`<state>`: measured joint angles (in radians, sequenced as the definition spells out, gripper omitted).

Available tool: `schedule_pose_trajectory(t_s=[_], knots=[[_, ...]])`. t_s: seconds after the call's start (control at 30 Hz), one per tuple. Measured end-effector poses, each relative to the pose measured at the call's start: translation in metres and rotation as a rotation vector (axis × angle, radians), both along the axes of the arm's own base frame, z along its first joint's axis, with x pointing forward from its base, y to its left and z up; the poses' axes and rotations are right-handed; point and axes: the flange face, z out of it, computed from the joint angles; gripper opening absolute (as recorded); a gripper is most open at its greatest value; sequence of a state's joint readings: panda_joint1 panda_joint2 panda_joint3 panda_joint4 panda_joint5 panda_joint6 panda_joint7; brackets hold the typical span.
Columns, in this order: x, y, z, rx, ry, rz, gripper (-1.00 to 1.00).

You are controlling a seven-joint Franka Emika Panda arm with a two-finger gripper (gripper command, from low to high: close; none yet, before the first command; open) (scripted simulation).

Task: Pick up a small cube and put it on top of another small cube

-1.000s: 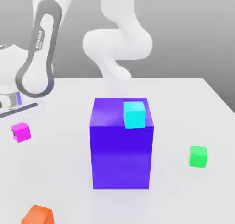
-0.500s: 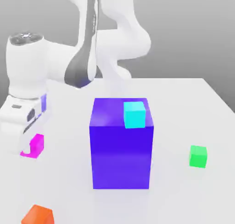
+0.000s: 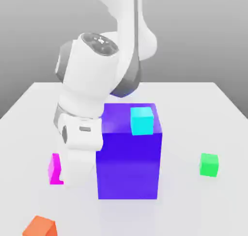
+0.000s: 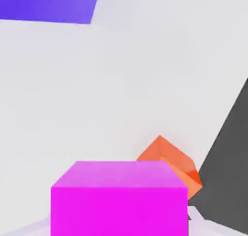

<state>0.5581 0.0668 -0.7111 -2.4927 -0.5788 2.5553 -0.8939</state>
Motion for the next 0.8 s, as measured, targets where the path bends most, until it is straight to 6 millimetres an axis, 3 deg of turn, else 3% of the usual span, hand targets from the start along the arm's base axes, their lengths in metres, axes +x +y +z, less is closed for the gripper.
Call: schedule_pose_trajectory(t_s=[0.17, 0.47, 0.53, 0.63, 0.8], knots=[[0.013, 0.055, -0.014, -0.028, 0.050, 0.145, -1.00], [0.005, 0.190, -0.048, -0.032, 0.155, 0.473, -1.00], [-0.008, 0.227, -0.055, -0.022, 0.181, 0.566, -1.00], [-0.046, 0.290, -0.058, 0.004, 0.218, 0.736, -1.00], [-0.081, 0.312, -0.045, 0.044, 0.214, 0.826, -1.00]])
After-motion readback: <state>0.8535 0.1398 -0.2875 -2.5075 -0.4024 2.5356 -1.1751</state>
